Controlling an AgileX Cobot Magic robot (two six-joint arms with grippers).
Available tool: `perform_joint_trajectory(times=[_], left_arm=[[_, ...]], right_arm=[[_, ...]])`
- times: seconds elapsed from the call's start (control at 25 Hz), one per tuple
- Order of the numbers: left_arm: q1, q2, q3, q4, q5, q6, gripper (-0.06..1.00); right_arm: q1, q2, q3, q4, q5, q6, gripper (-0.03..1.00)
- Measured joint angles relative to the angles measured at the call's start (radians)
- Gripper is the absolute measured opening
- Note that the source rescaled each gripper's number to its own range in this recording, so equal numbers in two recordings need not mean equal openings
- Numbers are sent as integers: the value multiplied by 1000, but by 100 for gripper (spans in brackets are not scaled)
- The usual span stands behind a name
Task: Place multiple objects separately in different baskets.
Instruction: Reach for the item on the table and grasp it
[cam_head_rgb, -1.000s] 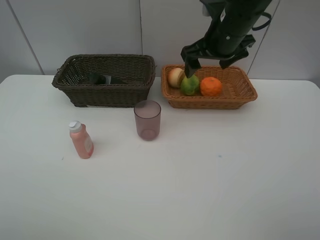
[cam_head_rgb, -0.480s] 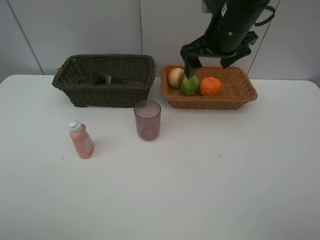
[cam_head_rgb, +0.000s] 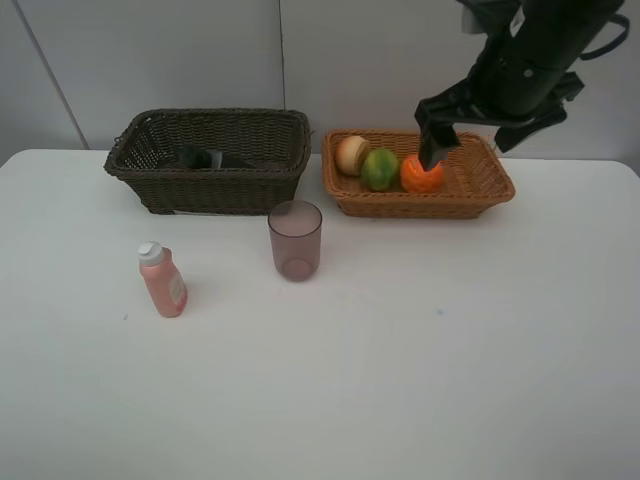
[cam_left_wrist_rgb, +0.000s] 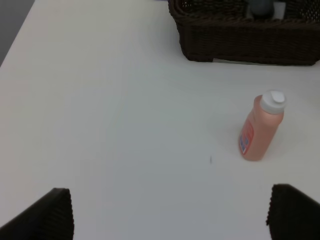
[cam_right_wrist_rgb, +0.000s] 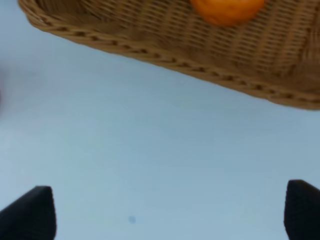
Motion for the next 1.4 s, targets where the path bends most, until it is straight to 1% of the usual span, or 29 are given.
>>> perform_joint_trajectory(times=[0.24,0.36,0.6,0.88,1.2,1.4], left_arm=[[0,0,0,0,0,0,100],[0,0,0,0,0,0,100],[0,0,0,0,0,0,100],[0,0,0,0,0,0,100],[0,0,0,0,0,0,100],[0,0,0,0,0,0,100]], right_arm=[[-155,-277,227,0,-3,13,98],[-205,-444,314,-3,-1,19,98],[-211,-812,450,8,16,22,98],[-211,-1207,518,86,140,22,98],[-211,-1477,594,117,218,0,98],[-211,-1575,684,121,222,0,98]])
